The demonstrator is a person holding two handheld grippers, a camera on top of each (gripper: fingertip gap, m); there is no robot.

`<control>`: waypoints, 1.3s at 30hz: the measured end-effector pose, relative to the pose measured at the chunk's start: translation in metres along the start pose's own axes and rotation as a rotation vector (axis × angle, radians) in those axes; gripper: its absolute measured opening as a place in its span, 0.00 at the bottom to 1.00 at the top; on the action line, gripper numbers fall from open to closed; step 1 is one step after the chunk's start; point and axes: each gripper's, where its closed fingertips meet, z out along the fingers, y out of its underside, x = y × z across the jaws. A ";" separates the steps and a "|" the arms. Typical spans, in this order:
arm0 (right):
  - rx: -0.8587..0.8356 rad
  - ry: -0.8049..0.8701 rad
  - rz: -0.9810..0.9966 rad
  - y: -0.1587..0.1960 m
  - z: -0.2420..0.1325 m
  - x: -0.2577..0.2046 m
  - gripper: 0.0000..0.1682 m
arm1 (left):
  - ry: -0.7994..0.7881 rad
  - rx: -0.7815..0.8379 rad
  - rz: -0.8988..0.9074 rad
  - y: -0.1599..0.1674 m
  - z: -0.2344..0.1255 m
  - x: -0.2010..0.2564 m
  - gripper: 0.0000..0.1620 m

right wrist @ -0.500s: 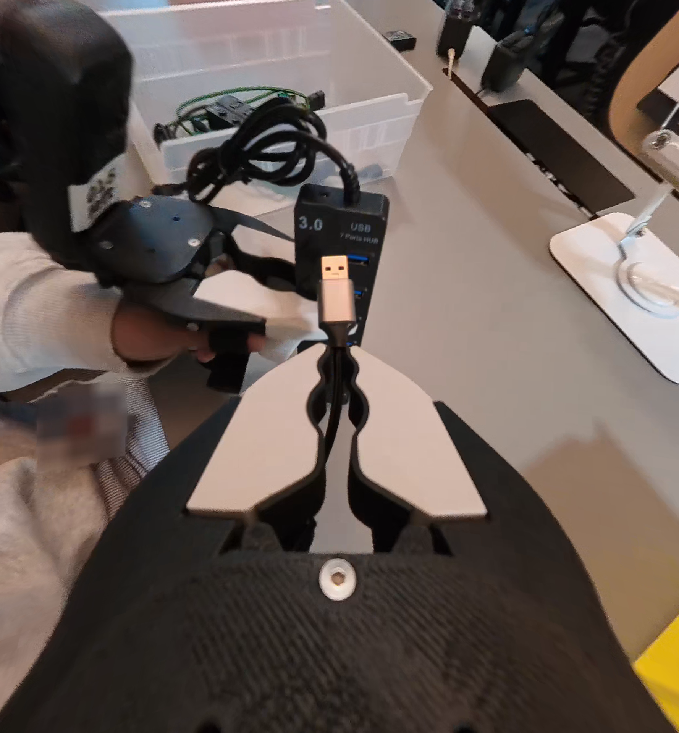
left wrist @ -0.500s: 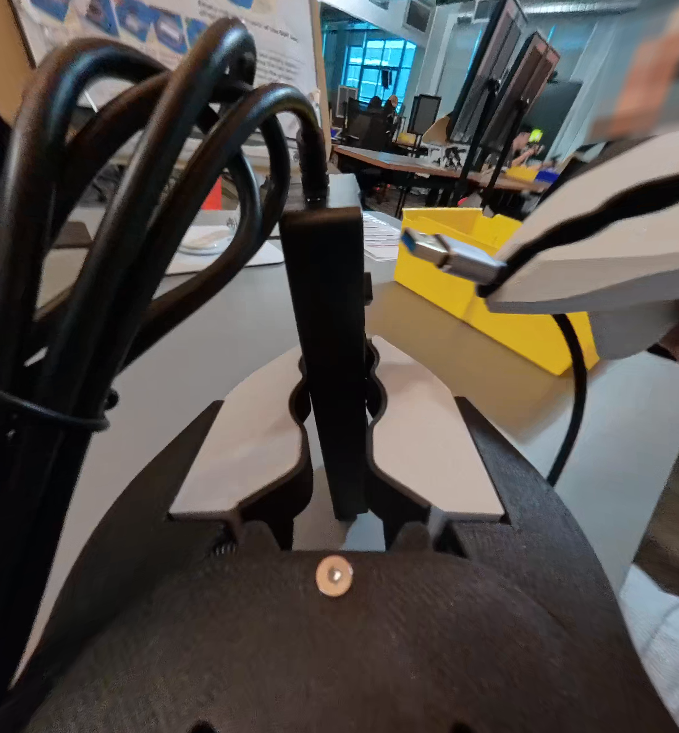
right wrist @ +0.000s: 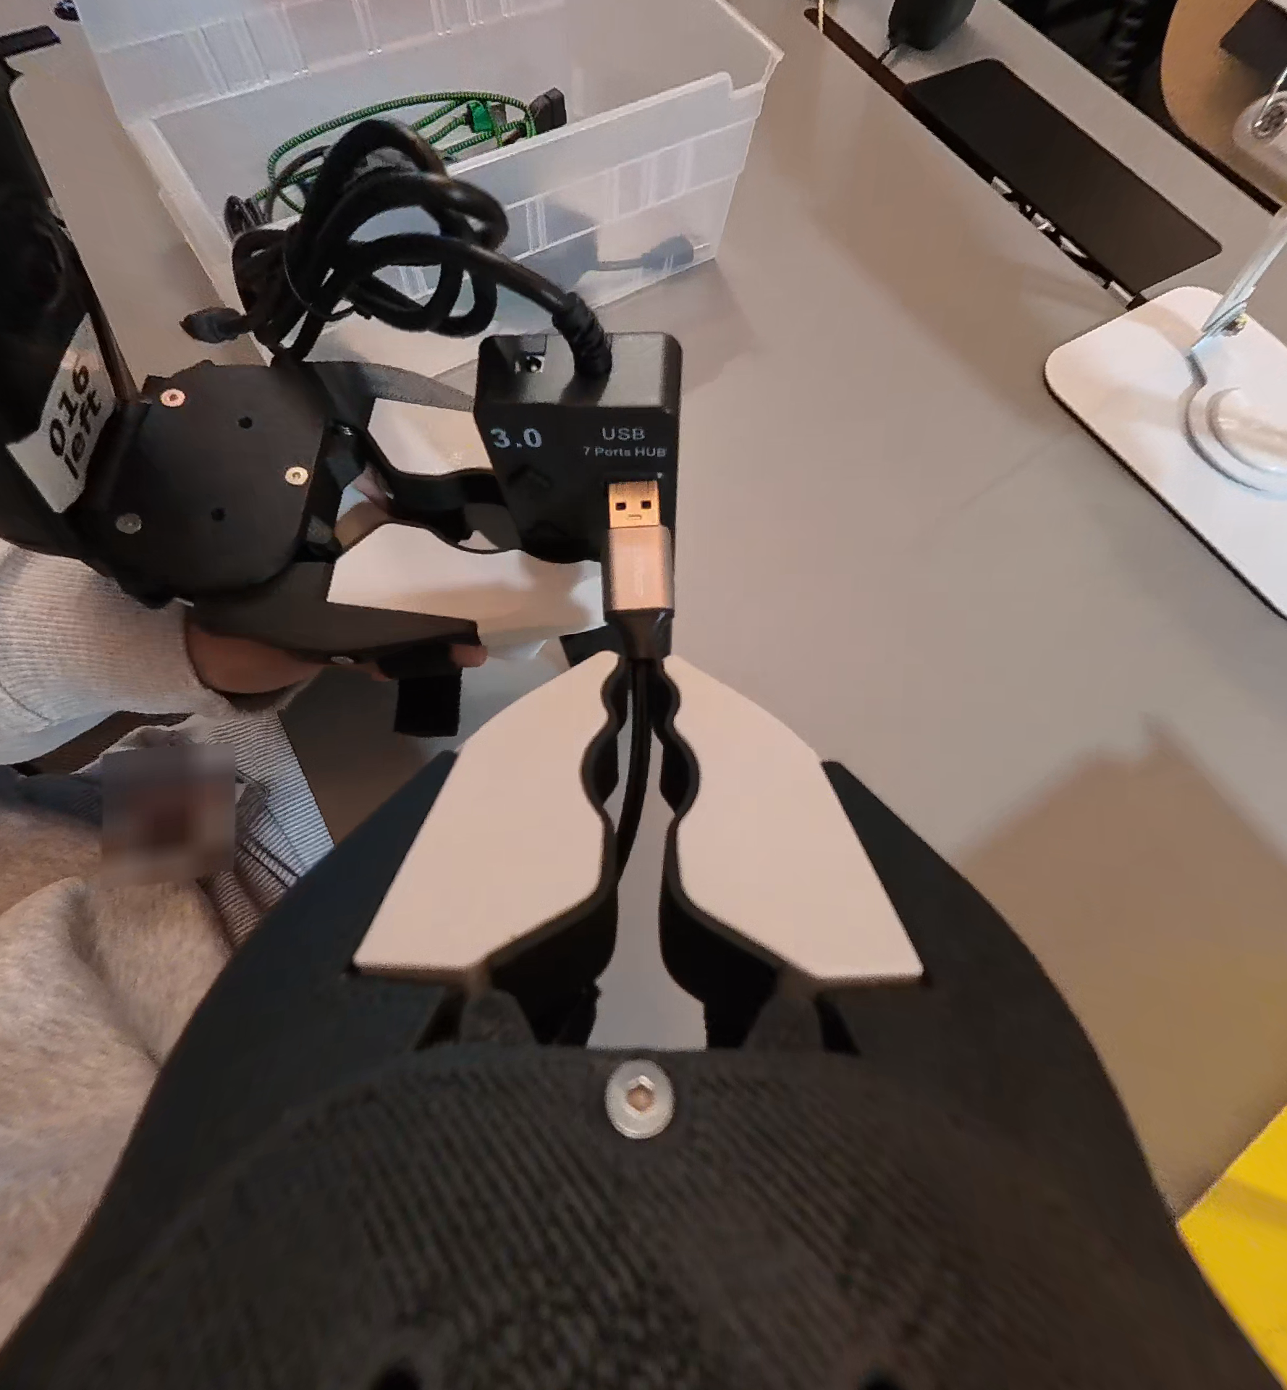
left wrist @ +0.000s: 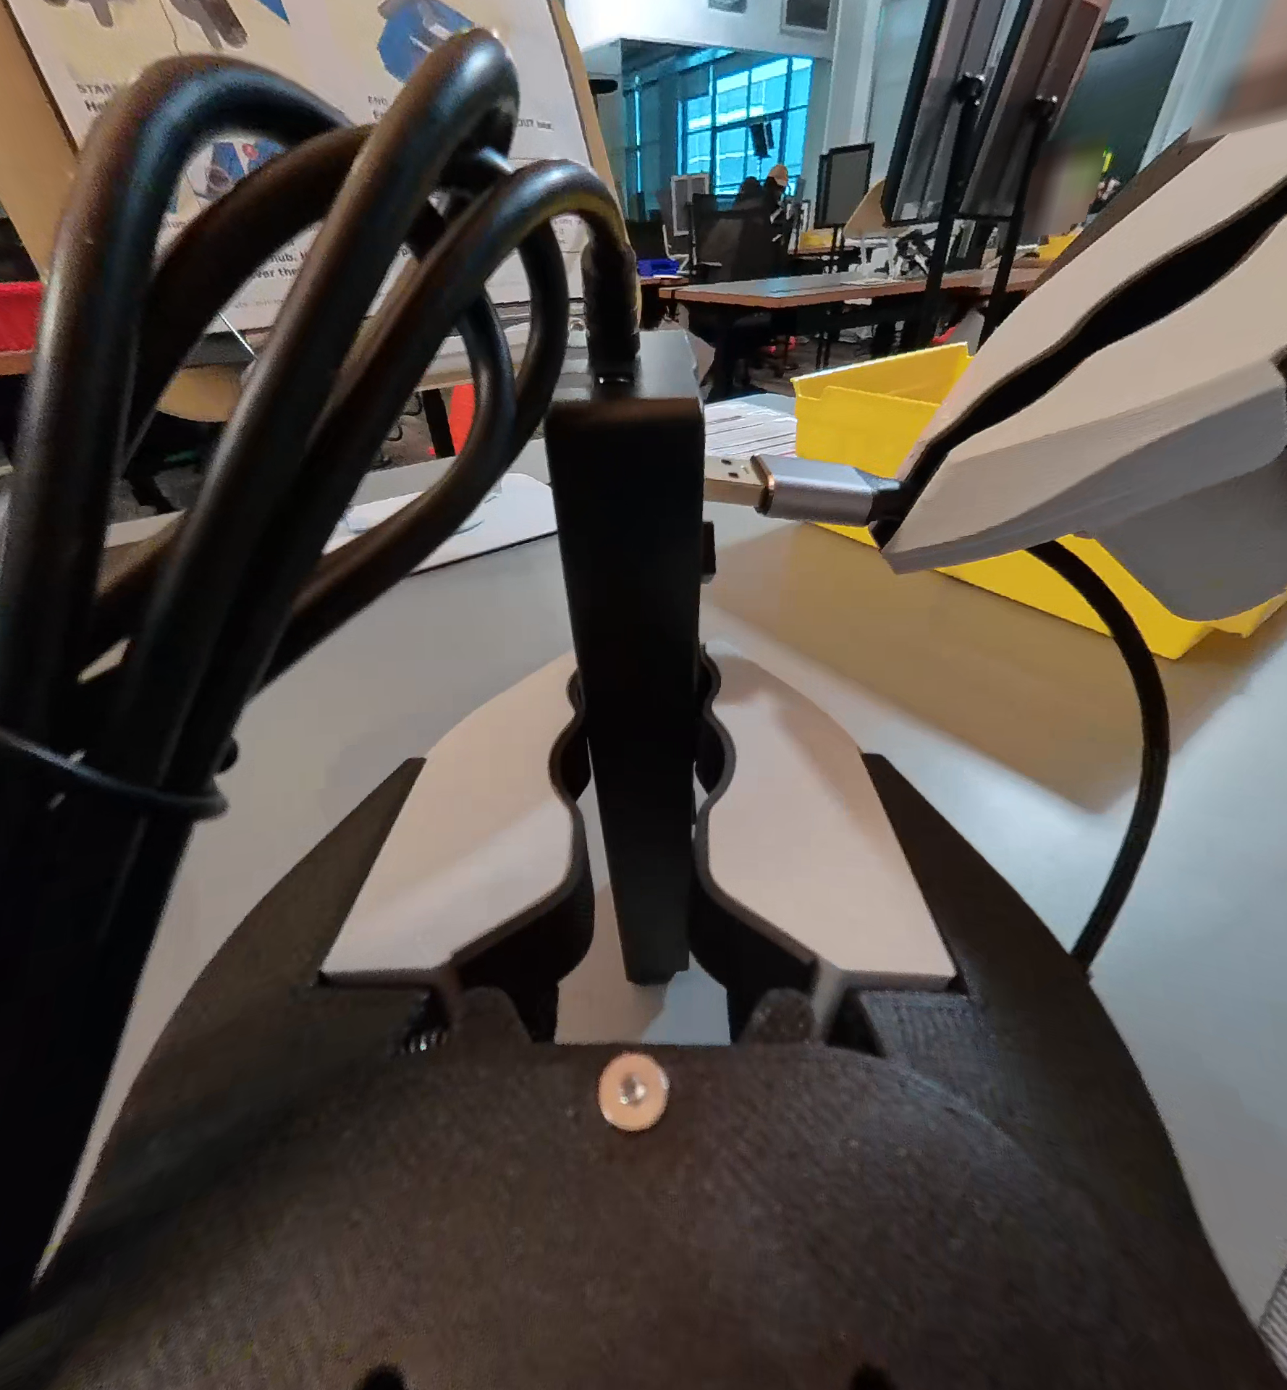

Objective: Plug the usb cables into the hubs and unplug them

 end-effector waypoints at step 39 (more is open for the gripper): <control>0.018 -0.017 0.007 -0.004 -0.009 0.000 0.04 | 0.006 -0.015 0.275 0.001 0.003 0.013 0.19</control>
